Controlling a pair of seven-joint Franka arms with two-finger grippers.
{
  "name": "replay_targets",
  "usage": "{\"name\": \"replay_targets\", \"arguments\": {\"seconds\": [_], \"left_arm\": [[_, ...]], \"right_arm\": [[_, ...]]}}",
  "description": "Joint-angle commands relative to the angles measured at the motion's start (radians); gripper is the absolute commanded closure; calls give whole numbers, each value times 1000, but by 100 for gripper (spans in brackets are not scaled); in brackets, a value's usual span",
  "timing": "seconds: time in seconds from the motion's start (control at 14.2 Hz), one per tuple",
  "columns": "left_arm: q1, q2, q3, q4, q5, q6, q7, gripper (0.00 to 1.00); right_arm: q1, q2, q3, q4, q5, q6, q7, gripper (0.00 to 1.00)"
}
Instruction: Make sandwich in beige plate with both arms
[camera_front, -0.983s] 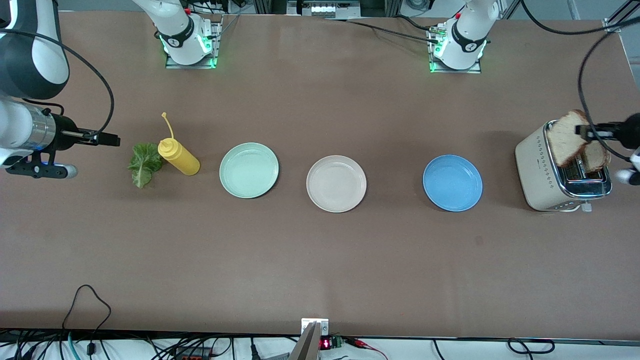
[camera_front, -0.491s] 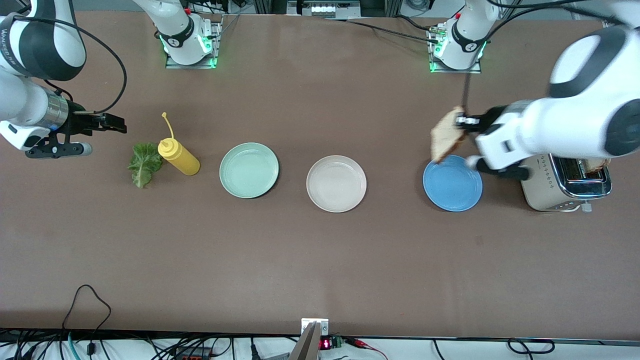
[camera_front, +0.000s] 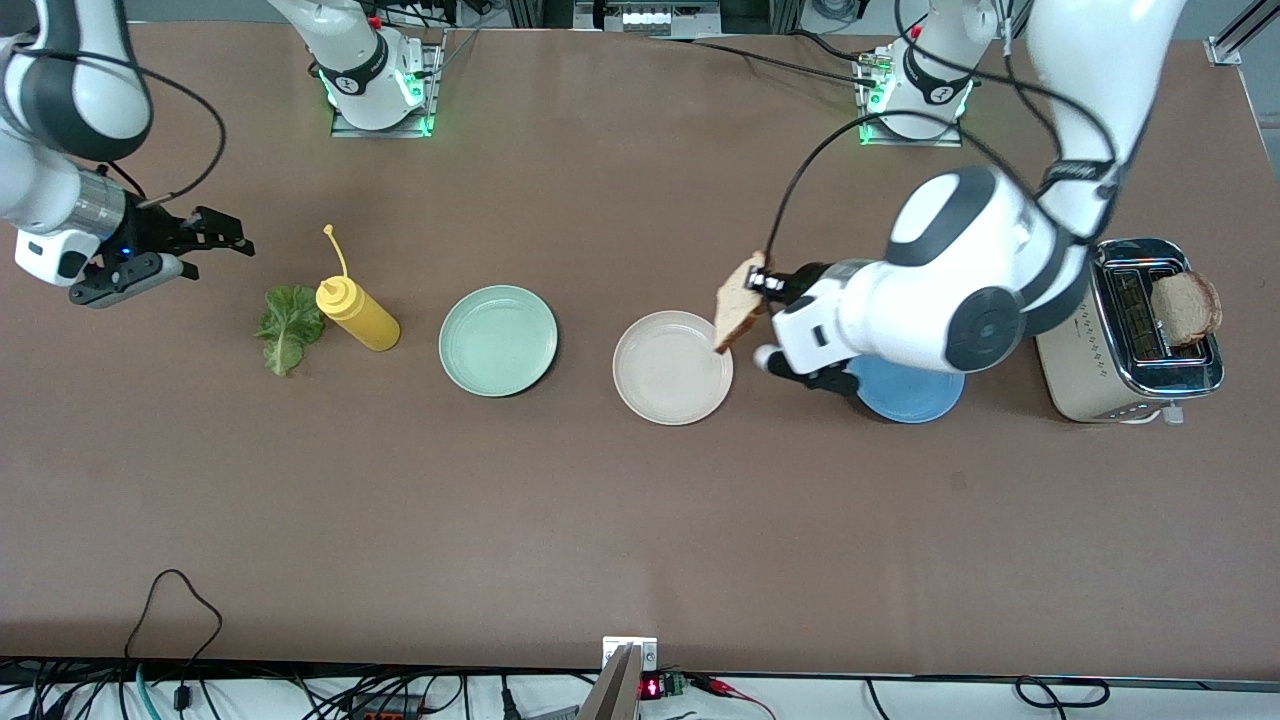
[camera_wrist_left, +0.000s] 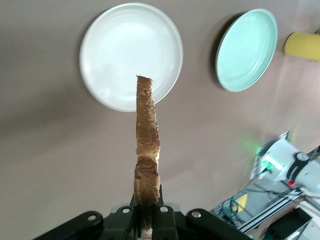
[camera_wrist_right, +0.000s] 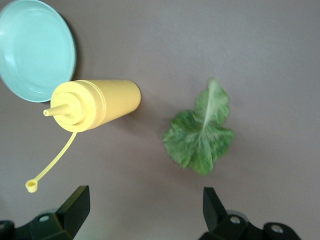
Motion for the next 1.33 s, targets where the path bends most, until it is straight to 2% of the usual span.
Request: {"name": "replay_targets", "arguments": {"seconds": [0.0, 0.28, 0.77, 1.26], "left_arm": [[-31, 62, -2, -55, -54, 173, -9, 99], [-54, 134, 0, -60, -89, 314, -20, 100], [-42, 223, 9, -60, -192, 380, -21, 100], [-53, 278, 9, -62, -197, 408, -23, 100]], "right_arm": [[-13, 6, 10, -8, 46, 20, -79, 0], [-6, 8, 10, -8, 46, 18, -81, 0], [-4, 17, 10, -6, 47, 20, -93, 0], [-4, 29, 12, -3, 63, 20, -91, 0]]}}
